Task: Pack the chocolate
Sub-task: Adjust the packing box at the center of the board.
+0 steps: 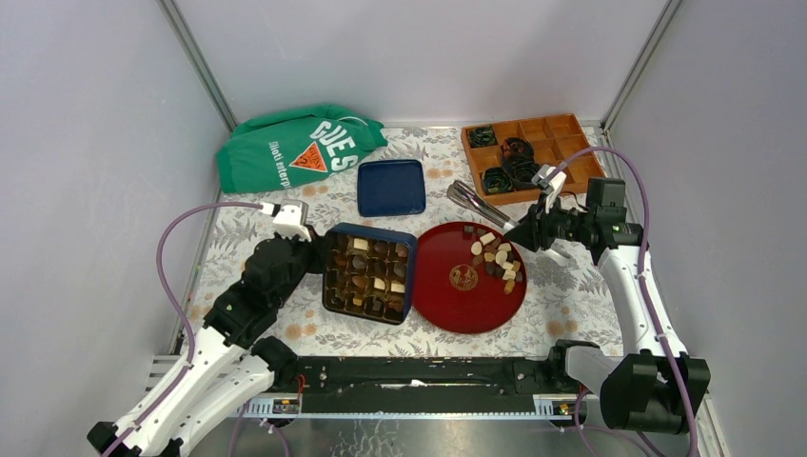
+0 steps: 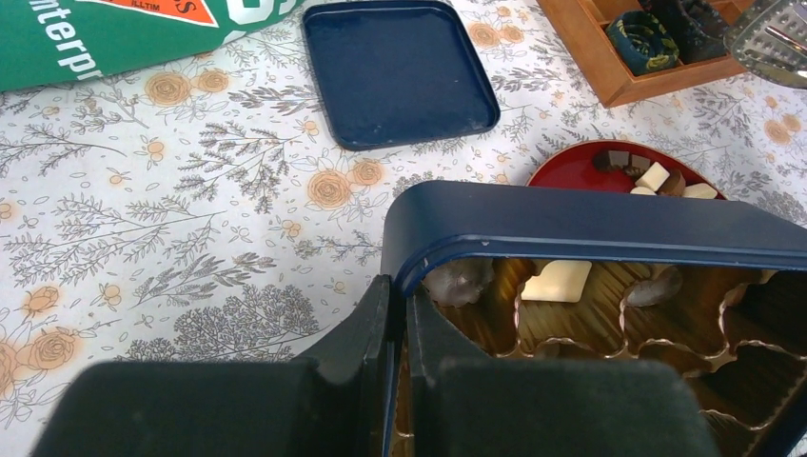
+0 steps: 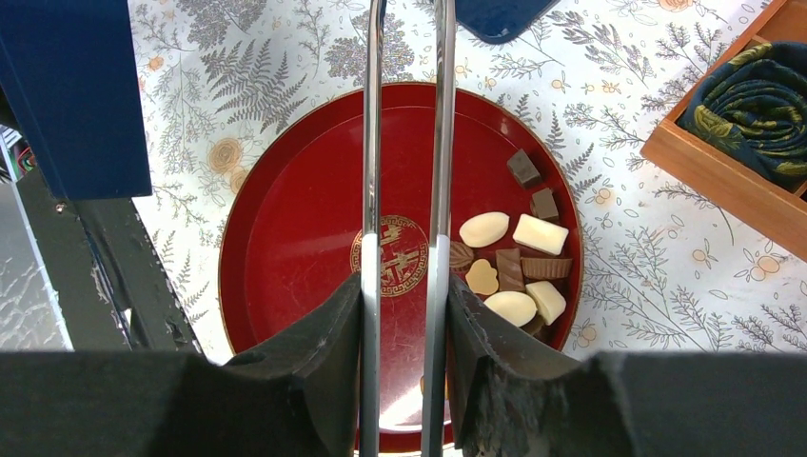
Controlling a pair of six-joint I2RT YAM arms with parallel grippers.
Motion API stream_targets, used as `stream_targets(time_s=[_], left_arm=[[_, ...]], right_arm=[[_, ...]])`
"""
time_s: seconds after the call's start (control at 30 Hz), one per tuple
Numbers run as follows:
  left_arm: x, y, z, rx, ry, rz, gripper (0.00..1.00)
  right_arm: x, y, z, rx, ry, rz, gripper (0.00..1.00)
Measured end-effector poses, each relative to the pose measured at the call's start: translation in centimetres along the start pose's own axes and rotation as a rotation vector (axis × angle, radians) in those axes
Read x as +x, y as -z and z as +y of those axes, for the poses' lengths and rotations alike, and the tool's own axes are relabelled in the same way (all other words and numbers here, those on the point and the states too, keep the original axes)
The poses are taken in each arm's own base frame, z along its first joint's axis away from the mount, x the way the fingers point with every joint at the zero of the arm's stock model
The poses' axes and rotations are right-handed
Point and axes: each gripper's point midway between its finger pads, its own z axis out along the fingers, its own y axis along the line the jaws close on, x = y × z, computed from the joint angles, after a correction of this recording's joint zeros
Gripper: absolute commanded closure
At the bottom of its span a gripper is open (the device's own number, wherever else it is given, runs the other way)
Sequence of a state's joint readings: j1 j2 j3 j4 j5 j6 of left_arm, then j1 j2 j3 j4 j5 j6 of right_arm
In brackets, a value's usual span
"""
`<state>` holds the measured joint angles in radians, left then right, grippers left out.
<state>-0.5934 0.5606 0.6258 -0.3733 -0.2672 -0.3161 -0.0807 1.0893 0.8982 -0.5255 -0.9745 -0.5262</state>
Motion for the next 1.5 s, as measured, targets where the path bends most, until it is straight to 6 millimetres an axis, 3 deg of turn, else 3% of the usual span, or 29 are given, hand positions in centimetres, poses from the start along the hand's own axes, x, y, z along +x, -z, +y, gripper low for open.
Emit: stream_targets(time_s=[0.83,1.27,1.5], left_arm=[[0.0,0.6,-0.6,0.063,-0.050,-0.032,1.00],[0.2,0.0,0.8,-0.017,-0.061,-0.024,1.00],[1.9,-1.1,2.1,-0.108,-0.058,0.053,1.00]], right_arm=[[0.1,0.0,0.0,-0.009,-0.010,-0.003,0.61],[0.1,0.1,-0.1,-0.007,-0.010,-0.003,0.62],[0.1,0.1,-0.1,-0.006,-0.010,-0.003,0.62]])
